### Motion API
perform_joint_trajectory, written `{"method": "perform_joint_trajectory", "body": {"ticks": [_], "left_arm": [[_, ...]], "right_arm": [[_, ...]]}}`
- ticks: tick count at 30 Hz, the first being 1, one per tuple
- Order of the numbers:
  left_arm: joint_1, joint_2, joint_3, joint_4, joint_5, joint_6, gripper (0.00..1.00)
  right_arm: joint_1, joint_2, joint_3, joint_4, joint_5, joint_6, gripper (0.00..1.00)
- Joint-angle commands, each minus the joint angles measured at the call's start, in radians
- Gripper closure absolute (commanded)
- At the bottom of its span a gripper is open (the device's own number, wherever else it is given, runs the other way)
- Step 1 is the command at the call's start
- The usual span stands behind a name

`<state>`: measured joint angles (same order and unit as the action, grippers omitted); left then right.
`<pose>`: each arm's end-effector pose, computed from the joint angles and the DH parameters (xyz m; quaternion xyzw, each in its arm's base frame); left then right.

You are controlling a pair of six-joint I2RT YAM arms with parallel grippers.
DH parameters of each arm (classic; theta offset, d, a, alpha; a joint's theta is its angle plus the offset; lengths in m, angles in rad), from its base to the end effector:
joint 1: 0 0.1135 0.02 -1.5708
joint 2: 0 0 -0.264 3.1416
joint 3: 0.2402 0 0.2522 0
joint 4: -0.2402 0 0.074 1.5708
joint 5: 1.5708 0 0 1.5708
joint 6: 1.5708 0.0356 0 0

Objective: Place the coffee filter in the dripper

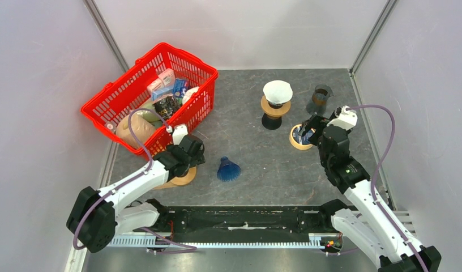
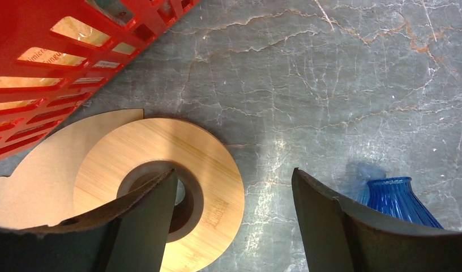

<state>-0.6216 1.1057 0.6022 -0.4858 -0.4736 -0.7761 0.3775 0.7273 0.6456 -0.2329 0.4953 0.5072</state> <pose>0.1746 -0.1051 0.1955 -0.1389 0.9233 -0.0072 0.3579 0.1661 0.0477 0.2962 0.1946 0.7735 0.0646 0.5998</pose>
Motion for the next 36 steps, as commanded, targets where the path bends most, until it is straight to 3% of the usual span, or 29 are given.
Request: {"method": "perform_joint_trajectory", "body": {"ticks": [1,10,15,21,29,36], "left_arm": [[0.017,0.041,-0.002,-0.030,0.043,-0.078,0.20],[-0.015,-0.015,-0.032,-0.103,0.075,-0.128,0.22],[-0.104,-0.106,0.033,-0.153,-0.051,-0.128,0.22],[-0.127,-0.156,0.113,-0.200,-0.131,-0.068,0.21],[-0.243,-0.050,0.148,-0.273,-0.247,-0.093,0.21],[-0.261,0.084,0.126,-0.267,-0.283,-0.142,0.21]], "right_arm": [[0.000,0.004,0.000,0.044,0.028,-0.005,0.03],[0.000,0.005,0.007,0.032,0.050,-0.016,0.03],[0.000,0.010,0.014,0.029,0.052,-0.026,0.03],[-0.001,0.010,0.014,0.028,0.052,-0.029,0.03],[-0.001,0.012,0.013,0.028,0.052,-0.037,0.03],[0.000,0.021,0.009,0.030,0.057,-0.038,0.03]]}}
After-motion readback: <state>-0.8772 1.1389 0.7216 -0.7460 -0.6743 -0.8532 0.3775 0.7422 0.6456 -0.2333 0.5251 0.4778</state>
